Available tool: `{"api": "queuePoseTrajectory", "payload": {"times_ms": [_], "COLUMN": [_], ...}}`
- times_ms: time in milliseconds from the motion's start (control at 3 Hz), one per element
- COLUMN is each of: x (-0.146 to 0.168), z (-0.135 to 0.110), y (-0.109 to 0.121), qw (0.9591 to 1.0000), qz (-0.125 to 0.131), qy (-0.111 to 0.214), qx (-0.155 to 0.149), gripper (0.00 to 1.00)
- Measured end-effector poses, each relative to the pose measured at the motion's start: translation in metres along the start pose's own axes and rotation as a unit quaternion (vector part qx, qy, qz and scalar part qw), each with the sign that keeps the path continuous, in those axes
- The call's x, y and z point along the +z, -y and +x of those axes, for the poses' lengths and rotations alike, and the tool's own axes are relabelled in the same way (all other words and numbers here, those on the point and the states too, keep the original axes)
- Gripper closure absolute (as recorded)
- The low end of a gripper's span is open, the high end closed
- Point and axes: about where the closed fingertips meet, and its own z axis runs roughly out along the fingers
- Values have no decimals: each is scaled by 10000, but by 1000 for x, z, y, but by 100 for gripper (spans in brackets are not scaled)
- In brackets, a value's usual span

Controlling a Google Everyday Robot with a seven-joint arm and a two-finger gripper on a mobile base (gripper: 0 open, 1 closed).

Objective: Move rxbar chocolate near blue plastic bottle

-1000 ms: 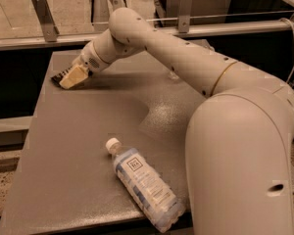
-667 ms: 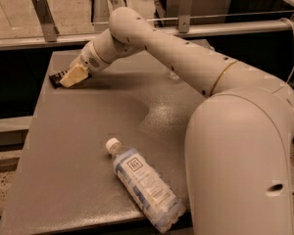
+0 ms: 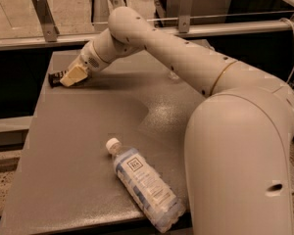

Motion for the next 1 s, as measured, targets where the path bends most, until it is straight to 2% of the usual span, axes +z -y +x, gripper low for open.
{"api": "queuePoseTrajectory", "payload": {"times_ms": [667,1000], "x": [0,-37], "z": [0,-11], "y": [0,-12], "qw": [10000,9994], "qz": [0,194], "qy": [0,56], "qx": [-2,-277], "gripper": [100,100]}}
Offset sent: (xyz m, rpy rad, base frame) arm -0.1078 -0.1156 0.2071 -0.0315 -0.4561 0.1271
